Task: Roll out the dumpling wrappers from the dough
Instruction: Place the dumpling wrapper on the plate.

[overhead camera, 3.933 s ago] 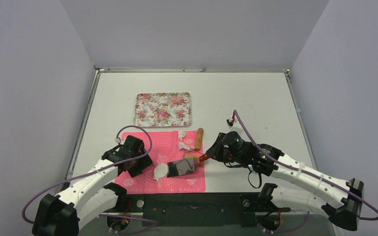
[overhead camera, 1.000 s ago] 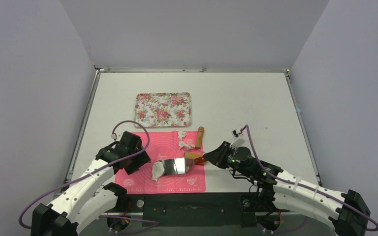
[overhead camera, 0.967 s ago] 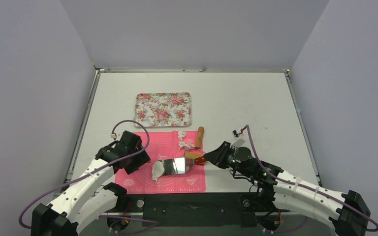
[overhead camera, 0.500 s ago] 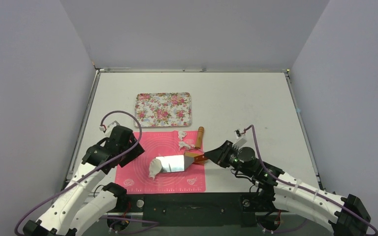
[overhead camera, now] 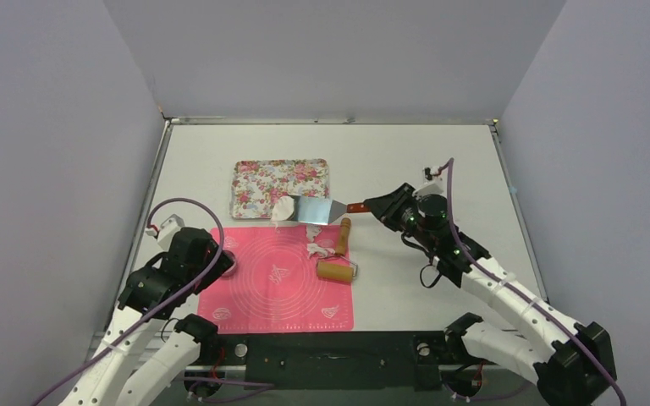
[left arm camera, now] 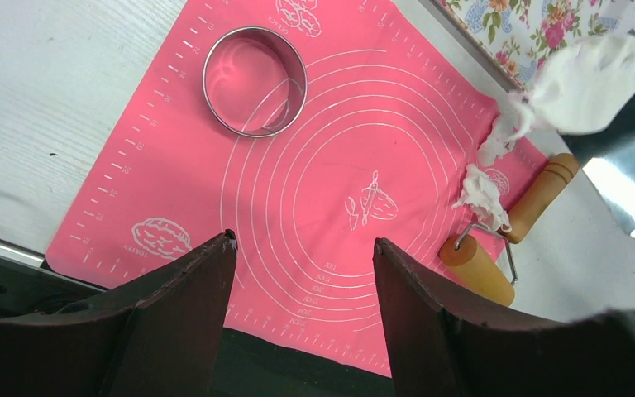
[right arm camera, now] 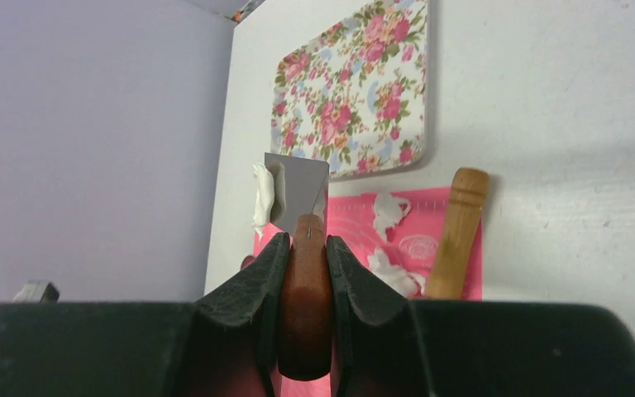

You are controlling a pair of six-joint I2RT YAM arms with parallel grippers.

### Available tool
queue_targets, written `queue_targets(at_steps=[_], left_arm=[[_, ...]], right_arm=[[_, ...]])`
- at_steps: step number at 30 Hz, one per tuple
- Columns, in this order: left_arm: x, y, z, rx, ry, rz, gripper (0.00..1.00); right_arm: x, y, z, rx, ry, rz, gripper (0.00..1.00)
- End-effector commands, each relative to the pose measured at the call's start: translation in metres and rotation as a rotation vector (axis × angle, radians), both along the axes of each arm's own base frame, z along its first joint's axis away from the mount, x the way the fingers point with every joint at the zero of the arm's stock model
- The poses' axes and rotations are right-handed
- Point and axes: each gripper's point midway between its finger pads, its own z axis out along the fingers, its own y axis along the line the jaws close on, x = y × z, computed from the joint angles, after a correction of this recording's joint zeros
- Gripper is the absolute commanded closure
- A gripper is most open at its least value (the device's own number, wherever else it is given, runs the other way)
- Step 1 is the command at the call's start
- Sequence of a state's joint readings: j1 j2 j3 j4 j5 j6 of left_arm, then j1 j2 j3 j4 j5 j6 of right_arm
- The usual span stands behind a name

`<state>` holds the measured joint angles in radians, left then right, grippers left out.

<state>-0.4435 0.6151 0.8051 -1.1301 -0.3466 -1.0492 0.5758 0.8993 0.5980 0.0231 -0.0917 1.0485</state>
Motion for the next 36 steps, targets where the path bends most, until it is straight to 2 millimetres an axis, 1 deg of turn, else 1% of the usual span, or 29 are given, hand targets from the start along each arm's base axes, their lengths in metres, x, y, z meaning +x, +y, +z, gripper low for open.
queue_targets(at_steps=[1,4,8,10,14,18,19,20,21,22,26,30,33,34,35,36], left_arm=[[0.001,0.003,0.006,-0.024,-0.032,0.043,0.40],[0.002,-0.001,0.004,-0.050,-0.036,0.044,0.40],[0.003,-0.005,0.002,-0.078,-0.046,0.045,0.40],[0.002,-0.005,0.003,-0.084,-0.053,0.048,0.40],[0.003,-0.006,0.002,-0.096,-0.063,0.050,0.40],[0.003,-0.008,-0.002,-0.104,-0.055,0.043,0.40],[0.002,-0.009,-0.003,-0.105,-0.051,0.039,0.40],[0.002,-0.009,-0.004,-0.104,-0.046,0.038,0.40],[0.001,-0.009,-0.005,-0.104,-0.043,0.037,0.40],[0.001,-0.009,-0.007,-0.104,-0.040,0.036,0.41],[-0.001,-0.009,-0.009,-0.105,-0.040,0.034,0.40],[-0.002,-0.008,-0.009,-0.105,-0.042,0.031,0.40],[-0.002,-0.008,-0.009,-0.102,-0.042,0.027,0.40],[-0.002,-0.008,-0.008,-0.101,-0.043,0.026,0.41],[-0.003,-0.008,-0.008,-0.100,-0.042,0.025,0.41],[-0.003,-0.008,-0.007,-0.099,-0.042,0.025,0.40]], right_arm=[[0.043,0.006,0.029,-0.064,-0.070,-0.051,1.00],[0.074,0.018,0.023,-0.113,-0.050,-0.070,1.00],[0.105,0.035,0.017,-0.141,-0.033,-0.071,1.00],[0.117,0.037,0.012,-0.167,-0.016,-0.093,1.00],[0.133,0.039,0.002,-0.242,0.007,-0.113,1.00],[0.140,0.038,-0.018,-0.386,0.056,-0.109,1.00],[0.139,0.040,-0.020,-0.414,0.058,-0.108,1.00],[0.141,0.034,-0.020,-0.468,0.060,-0.132,1.00],[0.139,0.033,-0.020,-0.501,0.058,-0.138,1.00],[0.142,0.026,-0.019,-0.560,0.057,-0.164,1.00],[0.145,0.020,-0.014,-0.659,0.052,-0.183,1.00],[0.149,0.024,-0.012,-0.767,0.023,-0.216,1.00],[0.158,0.026,-0.005,-0.837,-0.008,-0.263,1.00],[0.158,0.030,-0.004,-0.854,-0.018,-0.265,1.00],[0.161,0.028,-0.002,-0.896,-0.030,-0.287,1.00],[0.158,0.033,-0.001,-0.920,-0.043,-0.284,1.00]])
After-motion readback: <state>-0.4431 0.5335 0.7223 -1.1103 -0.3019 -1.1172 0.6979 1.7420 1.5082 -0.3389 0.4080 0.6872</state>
